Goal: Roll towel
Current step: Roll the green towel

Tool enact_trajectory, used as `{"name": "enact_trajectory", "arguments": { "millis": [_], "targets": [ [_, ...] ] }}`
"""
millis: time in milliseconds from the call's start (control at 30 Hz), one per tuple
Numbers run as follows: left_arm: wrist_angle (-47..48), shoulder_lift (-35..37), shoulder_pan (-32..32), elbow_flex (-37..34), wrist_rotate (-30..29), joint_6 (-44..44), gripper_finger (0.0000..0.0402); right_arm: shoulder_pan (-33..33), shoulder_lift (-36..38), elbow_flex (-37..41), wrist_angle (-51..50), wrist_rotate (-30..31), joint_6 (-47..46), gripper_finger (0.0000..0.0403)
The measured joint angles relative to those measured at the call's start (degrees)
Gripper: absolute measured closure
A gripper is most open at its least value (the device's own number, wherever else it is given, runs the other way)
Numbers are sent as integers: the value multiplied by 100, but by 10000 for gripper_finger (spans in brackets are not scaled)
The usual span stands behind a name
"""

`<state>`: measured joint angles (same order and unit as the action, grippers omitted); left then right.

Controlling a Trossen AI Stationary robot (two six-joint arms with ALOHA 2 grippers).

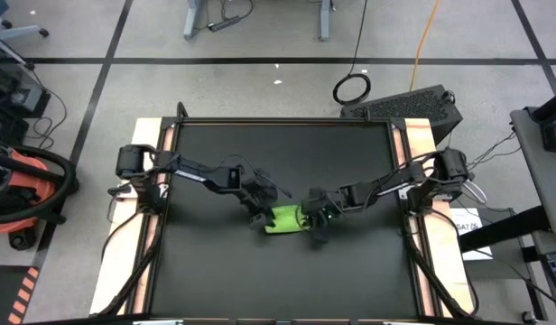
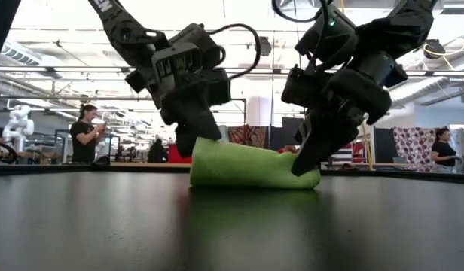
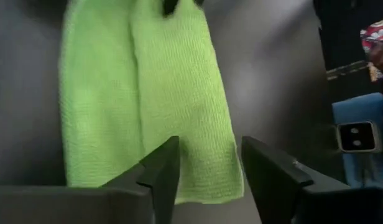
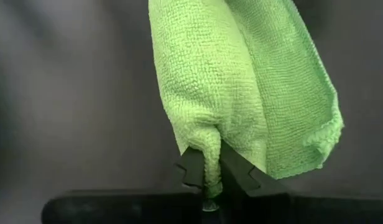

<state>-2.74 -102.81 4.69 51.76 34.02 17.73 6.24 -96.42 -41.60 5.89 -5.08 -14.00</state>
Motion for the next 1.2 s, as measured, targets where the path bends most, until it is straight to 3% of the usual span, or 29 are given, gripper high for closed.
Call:
{"name": "enact_trajectory", "arguments": {
  "millis": [233,433,633,1200],
  "targets": [
    [251,566,-481,0,-1229,-1009,213,-524,0,2,-44,-1405,-737,391],
    [185,744,-1264,1,-2421,-1978,212,-922,-2,4,-54,-2224,-1306,393],
    [216,741,-1865,-2,-3999,-2601,212,-1264,-2,7,-48,-2943,-1750,393],
    [1,90,-1885,4,-4359,-2419,212,-1560,-2,7,-54,-3548,-2286,394]
  ]
}}
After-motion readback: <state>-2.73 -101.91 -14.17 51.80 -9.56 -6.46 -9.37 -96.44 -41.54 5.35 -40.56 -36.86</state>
